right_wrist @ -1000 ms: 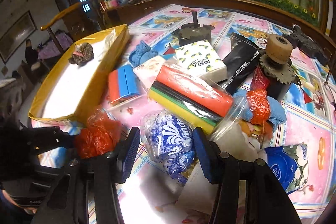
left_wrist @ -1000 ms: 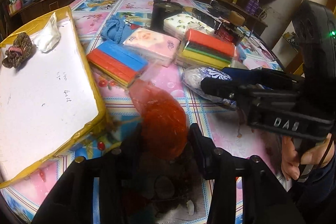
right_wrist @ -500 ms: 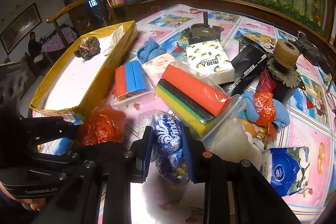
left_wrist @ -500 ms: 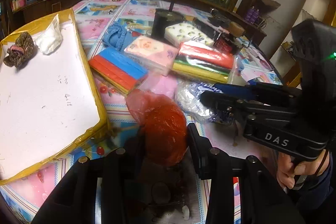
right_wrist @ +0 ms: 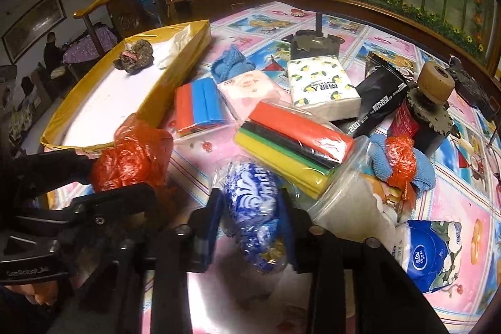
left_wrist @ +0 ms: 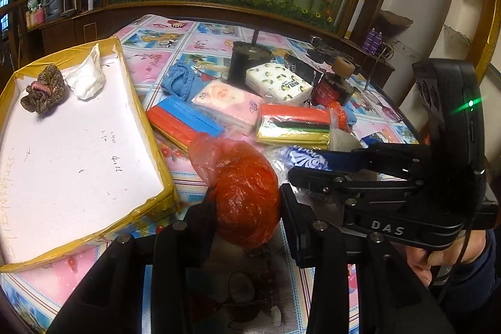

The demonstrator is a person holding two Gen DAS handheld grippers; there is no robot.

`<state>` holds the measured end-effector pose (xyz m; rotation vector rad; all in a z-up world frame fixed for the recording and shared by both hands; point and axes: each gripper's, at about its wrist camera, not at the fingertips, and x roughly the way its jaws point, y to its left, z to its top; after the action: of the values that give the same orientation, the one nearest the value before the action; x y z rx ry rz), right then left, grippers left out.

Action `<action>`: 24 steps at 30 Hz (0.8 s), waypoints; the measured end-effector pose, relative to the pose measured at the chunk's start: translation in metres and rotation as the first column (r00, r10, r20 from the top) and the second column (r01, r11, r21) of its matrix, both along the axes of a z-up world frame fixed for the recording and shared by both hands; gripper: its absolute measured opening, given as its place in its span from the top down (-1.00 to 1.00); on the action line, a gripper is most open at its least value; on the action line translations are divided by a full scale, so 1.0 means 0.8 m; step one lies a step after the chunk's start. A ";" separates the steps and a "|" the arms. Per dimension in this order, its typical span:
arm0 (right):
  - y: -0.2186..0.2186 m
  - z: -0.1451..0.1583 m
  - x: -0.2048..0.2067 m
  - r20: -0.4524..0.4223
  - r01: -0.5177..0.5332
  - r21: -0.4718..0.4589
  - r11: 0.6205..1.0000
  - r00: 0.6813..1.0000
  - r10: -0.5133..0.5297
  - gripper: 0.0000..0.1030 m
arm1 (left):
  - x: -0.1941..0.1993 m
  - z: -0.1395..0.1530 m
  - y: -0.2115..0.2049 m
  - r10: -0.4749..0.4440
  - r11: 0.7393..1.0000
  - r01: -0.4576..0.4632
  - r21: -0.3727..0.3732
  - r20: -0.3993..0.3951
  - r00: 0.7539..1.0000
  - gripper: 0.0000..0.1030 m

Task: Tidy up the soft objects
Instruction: 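Grasp the red plastic bag with the left tool while the right tool grasps the Vinda tissue pack, then carry the red bag into the tray and open the left tool while the right tool releases the tissue pack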

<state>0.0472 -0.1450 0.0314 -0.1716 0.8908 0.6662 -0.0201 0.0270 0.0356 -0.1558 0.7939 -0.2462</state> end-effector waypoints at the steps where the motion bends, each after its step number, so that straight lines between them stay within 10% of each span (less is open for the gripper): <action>1: -0.002 0.002 0.000 -0.019 -0.011 0.032 0.999 1.000 0.011 0.38 | 0.000 0.000 0.000 0.002 1.000 -0.002 0.000 0.002 1.000 0.28; 12: -0.043 0.037 0.006 -0.051 0.038 0.323 0.946 0.998 -0.023 0.46 | -0.002 0.002 -0.001 0.007 1.000 -0.007 0.013 0.014 1.000 0.28; 24: -0.051 0.040 0.008 -0.054 0.071 0.338 0.938 0.997 -0.056 0.46 | -0.006 0.005 -0.004 0.018 0.999 -0.020 0.047 0.036 0.999 0.28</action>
<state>0.0540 -0.1856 0.0631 0.1819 0.8054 0.7548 -0.0250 0.0235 0.0394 -0.1140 0.7615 -0.2115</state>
